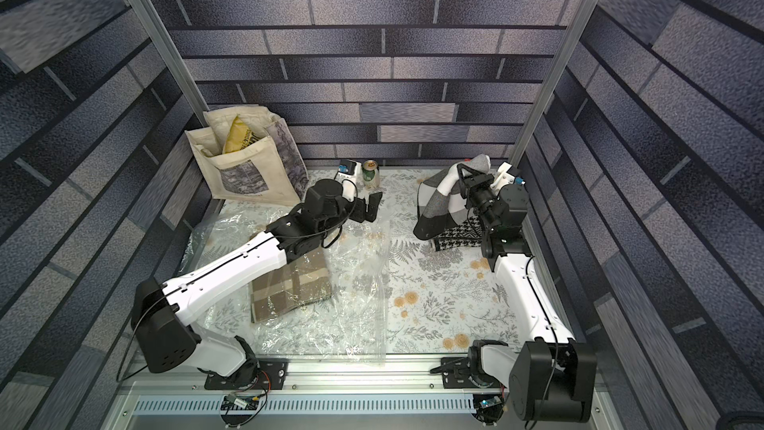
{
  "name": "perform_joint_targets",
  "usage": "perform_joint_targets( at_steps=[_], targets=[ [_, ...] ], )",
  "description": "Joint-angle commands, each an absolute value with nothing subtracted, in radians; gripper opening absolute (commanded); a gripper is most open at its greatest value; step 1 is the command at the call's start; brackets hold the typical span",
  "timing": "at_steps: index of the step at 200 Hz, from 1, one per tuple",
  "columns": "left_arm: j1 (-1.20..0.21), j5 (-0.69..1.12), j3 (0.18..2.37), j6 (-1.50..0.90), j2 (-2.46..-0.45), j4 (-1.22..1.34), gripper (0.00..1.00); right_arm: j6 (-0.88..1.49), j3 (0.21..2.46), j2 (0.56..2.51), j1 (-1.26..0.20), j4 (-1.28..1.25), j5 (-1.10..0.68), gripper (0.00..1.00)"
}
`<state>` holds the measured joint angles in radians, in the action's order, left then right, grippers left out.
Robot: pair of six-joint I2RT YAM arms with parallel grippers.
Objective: Take the scarf out of the vacuum bag
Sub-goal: Adjust the scarf at the center of the board.
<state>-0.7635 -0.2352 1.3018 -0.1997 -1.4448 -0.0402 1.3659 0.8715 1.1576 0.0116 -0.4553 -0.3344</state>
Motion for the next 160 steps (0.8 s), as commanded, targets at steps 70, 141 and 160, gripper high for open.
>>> perform_joint_targets(
  at_steps=[70,141,160],
  targets=[
    [-0.690,-0.158,1.132,-0.348,-1.283,-0.040,1.00,1.250,0.825,1.169,-0.030,-0.562,-0.162,0.00],
    [-0.670,-0.137,1.137,-0.354,-1.281,-0.046,1.00,1.297,1.025,1.372,-0.114,-0.850,-0.291,0.01],
    [-0.670,-0.131,1.137,-0.360,-1.291,-0.043,1.00,1.265,0.993,1.285,-0.096,-0.783,-0.268,0.00]
  ],
)
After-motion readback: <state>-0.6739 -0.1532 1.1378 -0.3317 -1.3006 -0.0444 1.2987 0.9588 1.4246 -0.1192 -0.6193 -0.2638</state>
